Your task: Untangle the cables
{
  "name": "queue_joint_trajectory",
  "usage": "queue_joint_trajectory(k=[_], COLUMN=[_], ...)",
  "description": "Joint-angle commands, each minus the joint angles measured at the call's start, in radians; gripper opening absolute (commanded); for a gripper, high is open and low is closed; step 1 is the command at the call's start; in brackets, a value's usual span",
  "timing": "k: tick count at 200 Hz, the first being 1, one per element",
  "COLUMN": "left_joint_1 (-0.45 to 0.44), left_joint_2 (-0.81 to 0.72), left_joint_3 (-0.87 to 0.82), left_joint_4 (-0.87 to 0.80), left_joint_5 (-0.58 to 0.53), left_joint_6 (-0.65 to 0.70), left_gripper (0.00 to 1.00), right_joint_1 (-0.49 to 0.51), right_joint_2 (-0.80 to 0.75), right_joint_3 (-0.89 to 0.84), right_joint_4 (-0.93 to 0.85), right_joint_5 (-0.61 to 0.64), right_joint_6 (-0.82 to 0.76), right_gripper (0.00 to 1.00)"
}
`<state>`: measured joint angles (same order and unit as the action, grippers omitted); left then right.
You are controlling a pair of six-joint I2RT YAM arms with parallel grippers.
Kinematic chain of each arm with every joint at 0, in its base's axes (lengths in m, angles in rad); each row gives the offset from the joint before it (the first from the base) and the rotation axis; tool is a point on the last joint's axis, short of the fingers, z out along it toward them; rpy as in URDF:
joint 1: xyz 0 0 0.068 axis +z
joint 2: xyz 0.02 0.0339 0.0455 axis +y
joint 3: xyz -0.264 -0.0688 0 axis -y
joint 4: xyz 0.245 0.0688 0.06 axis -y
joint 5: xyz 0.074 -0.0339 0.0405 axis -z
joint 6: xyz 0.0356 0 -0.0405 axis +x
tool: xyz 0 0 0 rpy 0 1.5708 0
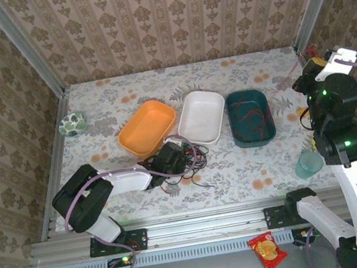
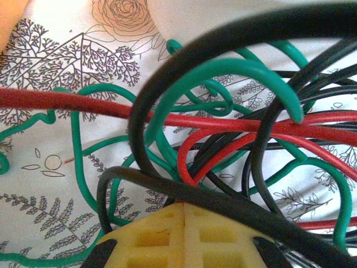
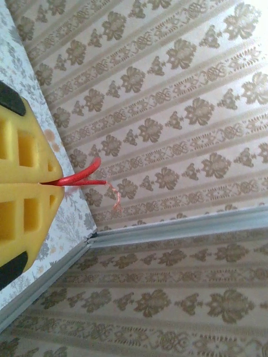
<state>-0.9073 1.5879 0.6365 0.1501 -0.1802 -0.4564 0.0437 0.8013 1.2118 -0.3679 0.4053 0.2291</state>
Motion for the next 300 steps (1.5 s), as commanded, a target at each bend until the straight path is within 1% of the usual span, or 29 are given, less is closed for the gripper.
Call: queue_joint_trajectory(k=[1,23,45,72,98,143,175,199,244,270,300], left_joint_1=[0.006,0.004,0.004,0.001,0.0,-0.002,-0.005,-0.007,-0.016,-0.023,-0.027], left_joint_2=[-0.009,-0.008,-0.004,-0.005,-0.003,0.005,0.009,0.014,0.024,0.03,0.032], left_joint_3=[-0.022,-0.018,-0.015,-0.009,-0.003,0.003,0.008,0.015,0.03,0.038,0.043], left_joint_4=[-0.074,-0.073,-0.071,-0.075,-0.08,-0.081,-0.082,-0.084,-0.086,-0.091,-0.096], left_joint_5=[-0.015,-0.015,-0.016,-0.016,-0.016,-0.016,-0.016,-0.017,-0.018,-0.021,-0.026], left_joint_6=[-0.01,-0.009,-0.01,-0.007,-0.005,-0.006,-0.004,-0.001,0.009,0.015,0.018], left_gripper=[0.0,0.0,0.0,0.0,0.0,0.0,0.0,0.0,0.0,0.0,0.0], right_joint_1=[-0.002,-0.002,-0.001,-0.001,-0.001,-0.001,-0.001,0.025,0.057,0.084,0.099], right_joint_2=[0.021,0.056,0.082,0.081,0.08,0.104,0.135,0.162,0.274,0.364,0.463], right_joint_3=[0.056,0.05,0.003,-0.08,-0.121,-0.19,-0.257,-0.324,-0.423,-0.457,-0.453], right_joint_4=[0.011,-0.011,-0.01,0.017,0.023,0.004,-0.02,-0.03,-0.06,-0.028,-0.038], right_joint_5=[-0.062,-0.147,-0.22,-0.209,-0.186,-0.194,-0.24,-0.268,-0.359,-0.44,-0.461], right_joint_6=[-0.048,-0.016,0.038,0.085,0.092,0.097,0.128,0.164,0.272,0.297,0.316], right_gripper=[0.0,0.0,0.0,0.0,0.01,0.01,0.02,0.01,0.01,0.02,0.03])
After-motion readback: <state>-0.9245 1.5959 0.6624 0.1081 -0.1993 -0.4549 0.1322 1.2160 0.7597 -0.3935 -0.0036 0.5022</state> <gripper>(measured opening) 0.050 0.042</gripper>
